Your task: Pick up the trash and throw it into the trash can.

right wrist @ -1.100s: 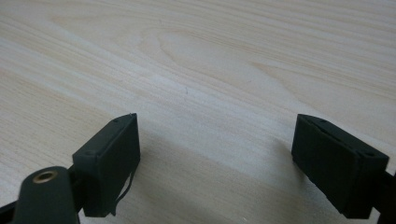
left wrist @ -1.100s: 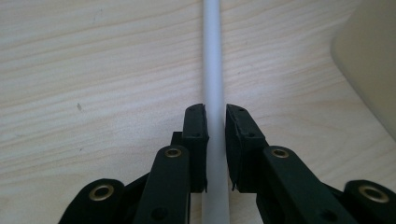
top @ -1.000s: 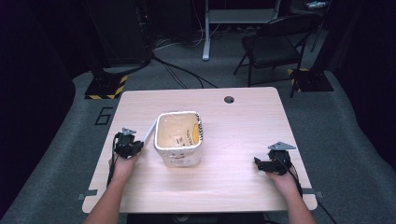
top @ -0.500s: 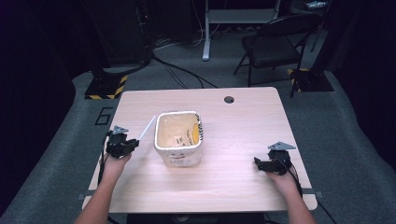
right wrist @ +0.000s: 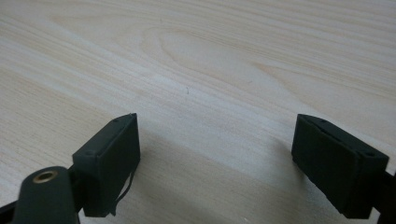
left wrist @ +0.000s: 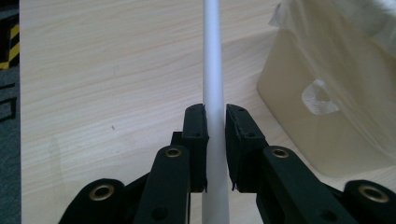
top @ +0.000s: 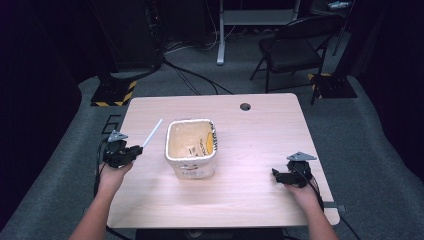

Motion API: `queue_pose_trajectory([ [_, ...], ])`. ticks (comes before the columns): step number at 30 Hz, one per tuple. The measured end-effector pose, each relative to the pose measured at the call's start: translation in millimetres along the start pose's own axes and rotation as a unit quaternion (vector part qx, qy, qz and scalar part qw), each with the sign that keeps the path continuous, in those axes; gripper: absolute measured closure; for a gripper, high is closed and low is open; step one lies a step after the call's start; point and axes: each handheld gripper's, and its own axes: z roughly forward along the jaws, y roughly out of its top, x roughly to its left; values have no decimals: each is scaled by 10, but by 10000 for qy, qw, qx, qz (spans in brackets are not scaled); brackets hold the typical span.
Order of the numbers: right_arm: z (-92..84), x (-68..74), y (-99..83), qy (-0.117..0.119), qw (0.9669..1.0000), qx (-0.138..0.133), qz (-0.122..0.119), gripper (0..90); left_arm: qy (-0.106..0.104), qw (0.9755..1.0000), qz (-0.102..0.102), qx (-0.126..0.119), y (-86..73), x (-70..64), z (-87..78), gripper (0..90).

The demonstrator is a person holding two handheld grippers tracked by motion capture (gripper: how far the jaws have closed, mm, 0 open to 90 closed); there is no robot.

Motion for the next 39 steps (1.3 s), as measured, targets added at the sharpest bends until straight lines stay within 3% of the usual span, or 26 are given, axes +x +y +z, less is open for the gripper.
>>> queue_pose_trajectory([
  [12, -1, 5, 0, 4, 10000, 7, 20, 147, -264, 9994, 127, -172, 104, -78, -279, 787],
  [27, -2, 5, -1, 5, 10000, 10, 14, 147, -493, 9980, 335, -190, 191, -273, -485, 787],
  [39, -4, 9, -2, 15, 10000, 19, 6, 147, -646, 9966, 477, -155, 228, -449, -551, 786],
])
